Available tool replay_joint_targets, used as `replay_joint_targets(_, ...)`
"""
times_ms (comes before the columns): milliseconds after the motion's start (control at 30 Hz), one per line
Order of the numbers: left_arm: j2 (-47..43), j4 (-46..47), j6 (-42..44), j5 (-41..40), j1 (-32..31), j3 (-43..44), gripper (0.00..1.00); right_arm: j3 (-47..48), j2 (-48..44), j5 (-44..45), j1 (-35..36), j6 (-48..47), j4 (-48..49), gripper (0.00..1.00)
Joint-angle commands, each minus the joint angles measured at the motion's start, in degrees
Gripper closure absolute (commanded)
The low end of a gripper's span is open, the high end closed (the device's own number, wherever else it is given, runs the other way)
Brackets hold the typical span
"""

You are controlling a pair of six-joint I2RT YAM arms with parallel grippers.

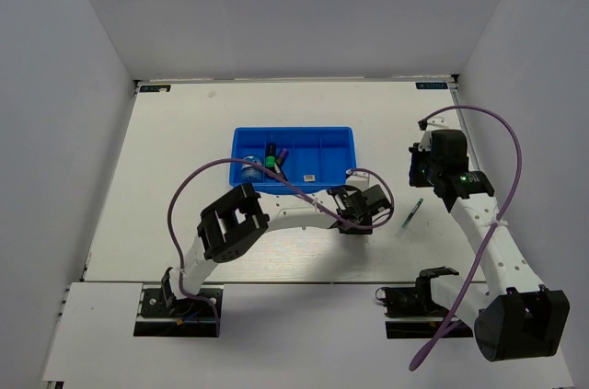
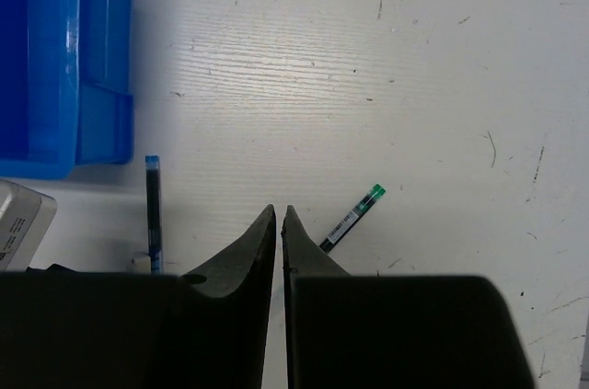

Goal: Sort the stationery into containers
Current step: Grab a piece of stationery with the left arm

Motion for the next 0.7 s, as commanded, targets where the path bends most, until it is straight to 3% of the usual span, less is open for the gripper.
replay_joint_targets(0, 2.2, -1.7, -1.4, 1.3, 0.0, 0.0, 0.53, -0.9, -1.5, -0.8, -0.5, 0.5, 1.9, 0.91)
replay_joint_targets(67, 2.5, -1.6, -1.7, 1.8, 0.1, -0.1, 0.54, -0.9, -1.6, -0.8, -0.6, 0.5, 2.0, 0.91)
replay_joint_targets(533, -2.0, 1.2, -1.3, 2.1, -0.6, -6.3, 0.89, -1.2, -1.6, -1.5, -1.3, 0.6, 1.9, 0.90)
replay_joint_targets(667, -4.8, 0.9, 0.7, 0.3, -1.4, -7.4, 0.91, -1.2, -1.7, -1.6, -1.4, 0.6, 2.1, 0.90)
